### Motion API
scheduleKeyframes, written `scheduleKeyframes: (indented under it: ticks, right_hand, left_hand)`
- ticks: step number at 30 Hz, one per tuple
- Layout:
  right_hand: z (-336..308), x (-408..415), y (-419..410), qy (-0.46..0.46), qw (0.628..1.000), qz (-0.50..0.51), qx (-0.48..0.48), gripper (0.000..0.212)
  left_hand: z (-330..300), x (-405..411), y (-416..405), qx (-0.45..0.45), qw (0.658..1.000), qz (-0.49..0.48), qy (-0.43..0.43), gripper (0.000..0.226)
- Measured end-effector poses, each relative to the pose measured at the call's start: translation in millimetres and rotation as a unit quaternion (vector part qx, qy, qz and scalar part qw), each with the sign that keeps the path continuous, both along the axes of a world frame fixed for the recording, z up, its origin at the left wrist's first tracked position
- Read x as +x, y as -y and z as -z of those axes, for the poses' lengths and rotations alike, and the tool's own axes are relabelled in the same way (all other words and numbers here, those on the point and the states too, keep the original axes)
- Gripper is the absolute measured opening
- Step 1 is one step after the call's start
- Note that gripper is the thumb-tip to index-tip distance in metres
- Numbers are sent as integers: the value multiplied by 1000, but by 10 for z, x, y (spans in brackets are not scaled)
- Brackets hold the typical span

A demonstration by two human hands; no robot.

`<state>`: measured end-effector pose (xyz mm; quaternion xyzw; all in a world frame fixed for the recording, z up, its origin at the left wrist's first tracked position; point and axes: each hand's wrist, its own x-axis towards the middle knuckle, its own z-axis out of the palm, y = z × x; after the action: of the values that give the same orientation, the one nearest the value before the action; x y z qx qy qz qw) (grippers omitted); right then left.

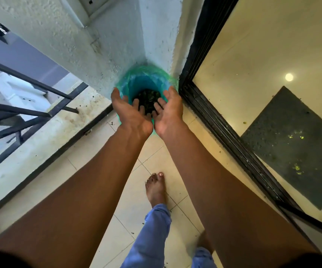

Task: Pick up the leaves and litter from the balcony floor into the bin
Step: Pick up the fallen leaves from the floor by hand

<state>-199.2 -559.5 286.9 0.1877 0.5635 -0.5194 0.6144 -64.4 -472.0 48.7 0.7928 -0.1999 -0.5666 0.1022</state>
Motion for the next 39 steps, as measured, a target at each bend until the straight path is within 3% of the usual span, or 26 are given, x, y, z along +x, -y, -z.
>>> scheduleKeyframes:
  ticks: [1,2,3,4,9,13,17,20,29,31,36,39]
  right_hand:
    - [37,-4,-52,-21,1000,0,1,51]
    - [8,-11,-124,-34,999,5,-4,47]
    - [-14,-55,-214,-56,998,0,-5,42]
    - [-75,-95,-320,-71,997,-9,-12,38]
    - [-484,-361,-1106,-142,989,-42,-9,24]
    - [-678,-601,-2027,-210,976,-45,30,17]
    - [-624,-870,-3122,-258,964,-32,58,16]
    - [-541,-1080,-4220,-294,949,7,113,13]
    - [-536,-1469,-7332,-301,906,158,251,15]
    - [-346,-1439,-7915,-273,899,200,280,15]
    - [-9,-1293,-9008,-224,881,271,317,22]
    - [45,-1283,-9464,-208,875,299,319,15]
  left_hand:
    - [-833,-255,332,-17,994,-15,-110,69]
    - [-1411,-364,547,-73,961,-107,-244,71]
    - [-1903,-463,807,-83,934,-161,-308,65]
    - [-2240,-565,836,-86,931,-146,-322,56]
    - [-2825,-609,175,-40,968,39,-246,30]
    - [-3013,-813,-507,1,958,229,-171,29]
    - [-2986,-1179,-1418,18,908,401,-121,26]
    - [-2927,-1556,-2353,86,840,526,-105,28]
    - [-2917,-2529,-4917,181,663,715,-128,31]
    - [-2811,-2662,-5401,195,645,730,-117,35]
    - [-2567,-2938,-6468,192,642,739,-67,33]
    - [-2584,-3100,-7022,200,607,765,-74,36]
